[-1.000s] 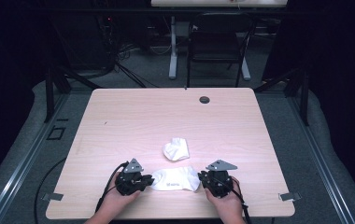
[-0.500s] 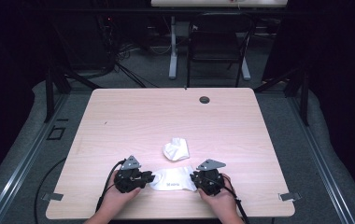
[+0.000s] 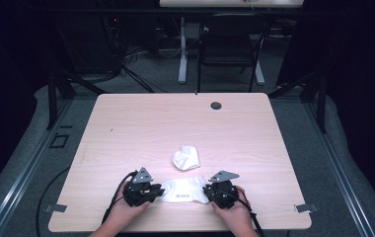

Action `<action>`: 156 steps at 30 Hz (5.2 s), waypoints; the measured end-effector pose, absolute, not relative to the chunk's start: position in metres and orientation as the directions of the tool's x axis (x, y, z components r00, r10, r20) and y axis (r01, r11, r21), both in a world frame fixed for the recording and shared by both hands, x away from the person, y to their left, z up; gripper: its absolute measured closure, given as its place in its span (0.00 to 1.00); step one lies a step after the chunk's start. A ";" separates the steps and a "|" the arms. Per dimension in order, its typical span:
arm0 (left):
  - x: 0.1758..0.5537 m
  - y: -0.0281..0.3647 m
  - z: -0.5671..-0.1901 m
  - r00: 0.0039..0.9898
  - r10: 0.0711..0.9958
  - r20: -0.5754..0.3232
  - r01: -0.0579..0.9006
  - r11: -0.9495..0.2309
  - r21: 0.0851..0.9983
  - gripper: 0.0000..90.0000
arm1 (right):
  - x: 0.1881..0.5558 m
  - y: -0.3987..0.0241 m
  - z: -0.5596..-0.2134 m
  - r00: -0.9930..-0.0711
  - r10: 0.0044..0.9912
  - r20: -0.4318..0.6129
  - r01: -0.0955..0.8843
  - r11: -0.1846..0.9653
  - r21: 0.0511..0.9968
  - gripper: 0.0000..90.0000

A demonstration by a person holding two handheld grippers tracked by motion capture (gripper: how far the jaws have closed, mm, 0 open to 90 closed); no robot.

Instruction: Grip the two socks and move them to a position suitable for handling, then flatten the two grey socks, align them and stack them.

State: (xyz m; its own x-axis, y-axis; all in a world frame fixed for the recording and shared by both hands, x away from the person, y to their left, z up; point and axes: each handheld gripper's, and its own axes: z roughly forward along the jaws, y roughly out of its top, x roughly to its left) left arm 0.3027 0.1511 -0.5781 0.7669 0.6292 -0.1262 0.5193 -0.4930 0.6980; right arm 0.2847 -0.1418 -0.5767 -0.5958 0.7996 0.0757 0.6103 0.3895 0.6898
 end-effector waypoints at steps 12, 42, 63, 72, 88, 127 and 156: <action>0.292 0.151 -0.576 0.778 0.614 -0.130 0.521 -0.516 0.680 0.82 | 0.275 -0.142 -0.574 -0.592 0.801 0.091 0.632 0.392 0.669 0.90; 0.295 0.171 -0.568 0.721 0.676 -0.152 0.553 -0.429 0.714 0.70 | 0.279 -0.132 -0.547 -0.619 0.781 0.087 0.585 0.384 0.714 0.78; 0.302 0.179 -0.565 0.704 0.694 -0.150 0.556 -0.407 0.725 0.70 | 0.326 -0.104 -0.525 -0.613 0.786 0.077 0.584 0.386 0.714 0.72; 0.305 0.181 -0.565 0.694 0.702 -0.160 0.565 -0.394 0.725 0.69 | 0.347 -0.087 -0.519 -0.609 0.790 0.064 0.588 0.396 0.706 0.75; 0.308 0.183 -0.565 0.692 0.704 -0.164 0.567 -0.388 0.727 0.69 | 0.376 -0.055 -0.537 -0.613 0.790 0.018 0.600 0.451 0.661 0.73; 0.359 0.147 -0.563 0.635 0.757 -0.156 0.593 -0.348 0.726 0.65 | 0.364 -0.094 -0.519 -0.531 0.839 0.119 0.610 0.280 0.741 0.99; 0.379 0.114 -0.575 0.657 0.753 -0.015 0.559 -0.474 0.680 0.99 | 0.353 -0.145 -0.526 -0.449 0.877 0.171 0.639 0.181 0.748 0.99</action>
State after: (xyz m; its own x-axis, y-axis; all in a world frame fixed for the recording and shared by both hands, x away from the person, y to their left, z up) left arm 0.3788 0.1135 -0.5753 0.6575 0.7533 -0.0153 0.5594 -0.4744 0.6797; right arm 0.3534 -0.1445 -0.5261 -0.4493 0.8768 0.1714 0.6386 0.1811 0.7479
